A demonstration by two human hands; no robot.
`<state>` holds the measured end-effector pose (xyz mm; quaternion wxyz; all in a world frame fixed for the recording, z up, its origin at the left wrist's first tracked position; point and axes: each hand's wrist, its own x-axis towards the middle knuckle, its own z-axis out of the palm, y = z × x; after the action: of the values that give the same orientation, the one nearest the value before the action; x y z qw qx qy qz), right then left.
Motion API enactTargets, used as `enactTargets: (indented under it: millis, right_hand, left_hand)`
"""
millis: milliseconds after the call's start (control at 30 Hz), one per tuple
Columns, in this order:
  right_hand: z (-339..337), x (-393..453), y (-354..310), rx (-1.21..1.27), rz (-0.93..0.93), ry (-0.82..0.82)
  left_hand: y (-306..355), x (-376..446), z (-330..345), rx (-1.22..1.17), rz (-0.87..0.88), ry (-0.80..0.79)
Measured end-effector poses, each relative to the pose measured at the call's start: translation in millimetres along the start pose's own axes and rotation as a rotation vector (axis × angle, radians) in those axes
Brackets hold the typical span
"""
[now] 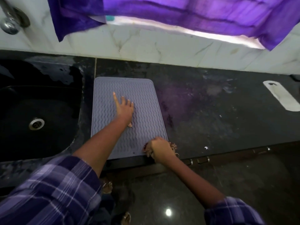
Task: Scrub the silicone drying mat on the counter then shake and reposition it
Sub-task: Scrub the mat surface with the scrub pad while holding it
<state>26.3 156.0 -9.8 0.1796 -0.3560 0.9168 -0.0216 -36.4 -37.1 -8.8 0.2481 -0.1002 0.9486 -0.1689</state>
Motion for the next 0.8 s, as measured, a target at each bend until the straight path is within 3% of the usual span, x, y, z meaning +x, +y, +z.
enactTargets:
  millis: [67,167,367,567,667,800]
  right_hand:
    - [-13.1,28.7,4.5,0.019,0.048,-0.030]
    - [-11.6,32.6,0.8,-0.009,0.010,0.059]
    - [-26.2,2.0,27.7,0.173,0.037,-0.198]
    - [-104.8,90.2,61.8,0.446,0.172,0.179]
    - [-130.8,162.1,77.4,0.302,0.177,0.263]
    - [-142.6,259.4,96.3,0.009,0.160,0.302]
  left_hand:
    - [-1.5,0.6,1.0,0.007,-0.004,-0.002]
    - [-8.9,7.9,-3.8,0.001,0.024,-0.003]
    - [-19.1,36.2,-21.7,-0.068,0.123,-0.008]
    - [-29.8,88.5,-48.7,-0.164,0.123,0.061]
    - [-34.4,120.8,-62.6,-0.181,0.136,0.102]
    - [-36.8,152.2,-68.6,-0.208,0.145,0.042]
